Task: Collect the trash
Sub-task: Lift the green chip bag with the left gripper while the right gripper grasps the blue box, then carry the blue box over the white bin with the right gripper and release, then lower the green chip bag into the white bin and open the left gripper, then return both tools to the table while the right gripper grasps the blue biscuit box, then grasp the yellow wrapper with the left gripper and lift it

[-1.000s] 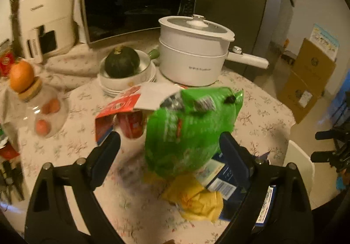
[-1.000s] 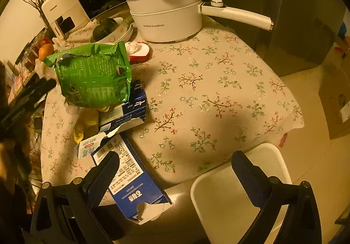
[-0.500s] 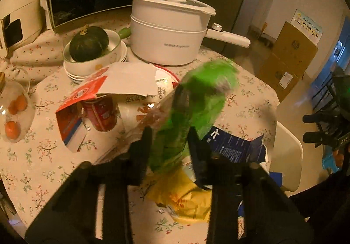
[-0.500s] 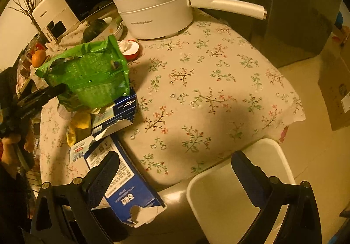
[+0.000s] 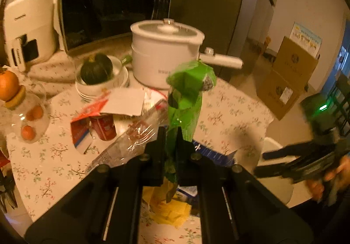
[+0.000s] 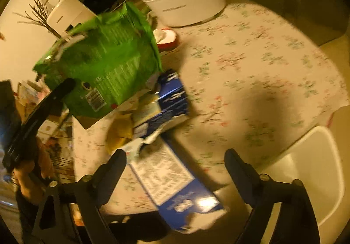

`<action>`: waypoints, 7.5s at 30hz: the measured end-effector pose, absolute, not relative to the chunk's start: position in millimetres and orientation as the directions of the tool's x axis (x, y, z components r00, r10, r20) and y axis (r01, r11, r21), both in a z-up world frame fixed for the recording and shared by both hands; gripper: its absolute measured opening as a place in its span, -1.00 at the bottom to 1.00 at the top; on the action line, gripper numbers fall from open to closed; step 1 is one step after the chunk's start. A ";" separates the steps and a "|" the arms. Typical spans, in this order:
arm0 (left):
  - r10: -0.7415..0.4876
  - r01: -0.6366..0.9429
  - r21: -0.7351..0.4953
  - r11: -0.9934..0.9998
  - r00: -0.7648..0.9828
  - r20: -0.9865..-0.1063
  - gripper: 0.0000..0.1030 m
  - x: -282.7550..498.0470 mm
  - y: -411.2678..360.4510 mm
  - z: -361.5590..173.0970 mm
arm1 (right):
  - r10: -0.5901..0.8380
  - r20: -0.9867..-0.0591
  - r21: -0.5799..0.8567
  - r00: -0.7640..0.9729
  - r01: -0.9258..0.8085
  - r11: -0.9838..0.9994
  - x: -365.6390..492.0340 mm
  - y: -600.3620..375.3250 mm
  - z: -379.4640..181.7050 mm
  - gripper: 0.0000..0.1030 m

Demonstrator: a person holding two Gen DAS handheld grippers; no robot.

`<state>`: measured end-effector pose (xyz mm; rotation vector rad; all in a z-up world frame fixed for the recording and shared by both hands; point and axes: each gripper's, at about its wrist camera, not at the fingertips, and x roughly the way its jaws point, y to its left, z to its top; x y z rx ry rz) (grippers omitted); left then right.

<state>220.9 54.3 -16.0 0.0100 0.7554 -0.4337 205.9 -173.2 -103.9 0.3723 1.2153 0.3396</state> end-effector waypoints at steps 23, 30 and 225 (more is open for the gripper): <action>-0.295 0.196 -0.226 0.954 0.739 -0.606 -0.92 155.9 101.6 -6.0 | 0.597 -0.681 0.697 0.423 0.127 0.705 239.9 -180.0 -119.2 -0.84; -0.283 0.190 -0.212 0.959 0.729 -0.623 -0.93 159.0 95.6 -13.4 | 0.476 -0.680 0.642 0.558 0.140 0.754 233.6 -218.0 -82.1 -0.88; -0.287 0.156 -0.242 0.958 0.434 -0.854 -0.94 156.2 76.1 -134.8 | 0.090 -0.953 -0.038 0.290 -0.409 0.912 164.7 -90.2 -188.6 0.87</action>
